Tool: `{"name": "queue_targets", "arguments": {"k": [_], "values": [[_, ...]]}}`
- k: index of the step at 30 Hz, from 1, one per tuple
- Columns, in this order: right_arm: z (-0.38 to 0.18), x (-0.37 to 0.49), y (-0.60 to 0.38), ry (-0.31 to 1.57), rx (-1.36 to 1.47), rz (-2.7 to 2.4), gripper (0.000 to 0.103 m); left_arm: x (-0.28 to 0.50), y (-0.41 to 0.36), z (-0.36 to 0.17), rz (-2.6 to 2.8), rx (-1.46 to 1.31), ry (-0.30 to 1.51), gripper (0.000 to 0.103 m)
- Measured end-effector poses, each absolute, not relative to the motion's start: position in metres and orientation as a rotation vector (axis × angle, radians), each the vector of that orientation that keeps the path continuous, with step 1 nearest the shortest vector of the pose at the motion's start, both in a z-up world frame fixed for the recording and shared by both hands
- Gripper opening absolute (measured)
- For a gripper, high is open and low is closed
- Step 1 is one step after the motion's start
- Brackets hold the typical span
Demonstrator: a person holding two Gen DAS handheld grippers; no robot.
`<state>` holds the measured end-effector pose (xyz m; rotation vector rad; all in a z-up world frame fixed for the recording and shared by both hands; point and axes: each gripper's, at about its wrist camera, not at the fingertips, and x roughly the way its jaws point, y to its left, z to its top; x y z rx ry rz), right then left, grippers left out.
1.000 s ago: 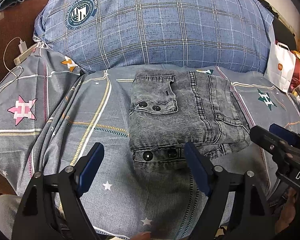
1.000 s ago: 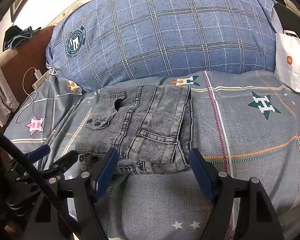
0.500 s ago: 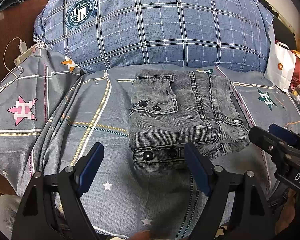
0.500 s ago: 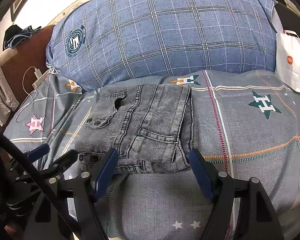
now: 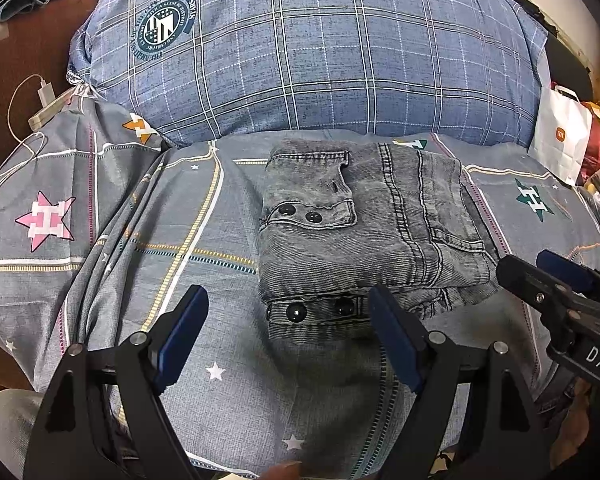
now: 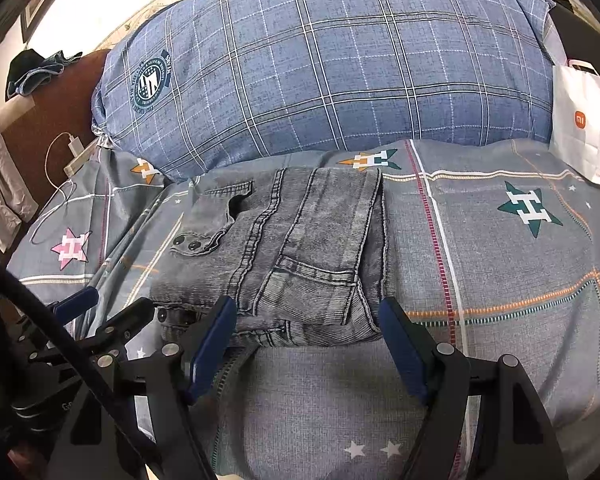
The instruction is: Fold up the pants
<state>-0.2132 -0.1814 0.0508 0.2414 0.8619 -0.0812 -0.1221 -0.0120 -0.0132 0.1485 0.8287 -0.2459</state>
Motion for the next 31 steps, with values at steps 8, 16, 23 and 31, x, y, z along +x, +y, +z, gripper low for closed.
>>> {"name": "queue_targets", "arguments": {"k": [8, 16, 23, 31], "values": [[0.051, -0.213, -0.181, 0.861, 0.241, -0.082, 0.075, -0.122, -0.012, -0.013, -0.252, 0.151, 0.826, 0.082], [0.050, -0.213, -0.181, 0.862, 0.240, -0.082, 0.075, -0.122, -0.012, -0.014, -0.256, 0.153, 0.835, 0.082], [0.042, -0.210, -0.185, 0.873, 0.237, -0.093, 0.075, -0.118, -0.014, -0.021, -0.254, 0.158, 0.837, 0.082], [0.044, -0.215, -0.183, 0.848, 0.222, -0.089, 0.075, -0.126, -0.015, -0.010, -0.303, 0.144, 0.747, 0.082]]}}
